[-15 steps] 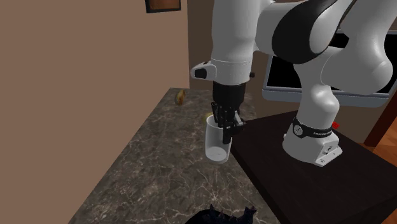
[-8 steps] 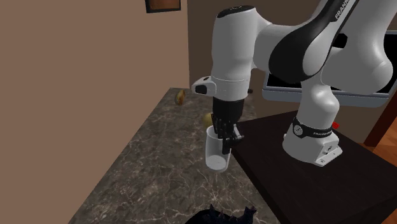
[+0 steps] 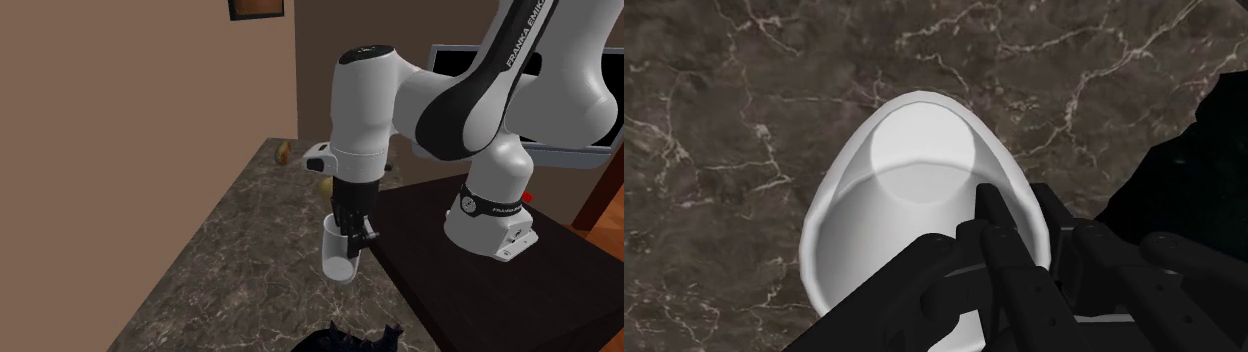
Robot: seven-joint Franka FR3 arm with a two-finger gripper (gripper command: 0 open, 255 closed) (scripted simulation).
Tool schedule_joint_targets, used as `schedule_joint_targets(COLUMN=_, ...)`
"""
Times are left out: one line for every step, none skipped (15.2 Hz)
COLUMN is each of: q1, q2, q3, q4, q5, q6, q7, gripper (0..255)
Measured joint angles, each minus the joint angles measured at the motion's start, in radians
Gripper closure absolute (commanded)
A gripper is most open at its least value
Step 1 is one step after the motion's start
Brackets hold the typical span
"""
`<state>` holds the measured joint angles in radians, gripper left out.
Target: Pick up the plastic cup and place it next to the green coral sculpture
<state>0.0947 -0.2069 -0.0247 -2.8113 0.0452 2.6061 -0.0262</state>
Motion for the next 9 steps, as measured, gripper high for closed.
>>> schedule_joint_targets(q1=0.002, q2=0.02, q3=0.001, q4=-0.005, q5=0.003, q6=0.025, q7=-0.001, gripper=255)
schedule_joint_targets(q1=0.003, q2=0.035, q3=0.0, q4=-0.005, q5=0.005, q6=0.04, q7=-0.003, gripper=255)
schedule_joint_targets(q1=0.003, q2=0.051, q3=-0.001, q4=-0.006, q5=0.007, q6=0.056, q7=-0.005, gripper=255)
schedule_joint_targets(q1=0.005, q2=0.069, q3=-0.001, q4=-0.007, q5=0.01, q6=0.076, q7=-0.008, gripper=255)
schedule_joint_targets(q1=0.005, q2=0.077, q3=-0.001, q4=-0.009, q5=0.012, q6=0.086, q7=-0.008, gripper=255)
schedule_joint_targets(q1=0.006, q2=0.082, q3=-0.001, q4=-0.009, q5=0.012, q6=0.092, q7=-0.009, gripper=255)
schedule_joint_targets(q1=0.006, q2=0.084, q3=-0.001, q4=-0.01, q5=0.013, q6=0.094, q7=-0.009, gripper=255)
schedule_joint_targets(q1=0.006, q2=0.085, q3=-0.001, q4=-0.01, q5=0.013, q6=0.096, q7=-0.009, gripper=255)
schedule_joint_targets(q1=0.006, q2=0.086, q3=-0.001, q4=-0.01, q5=0.013, q6=0.096, q7=-0.009, gripper=255)
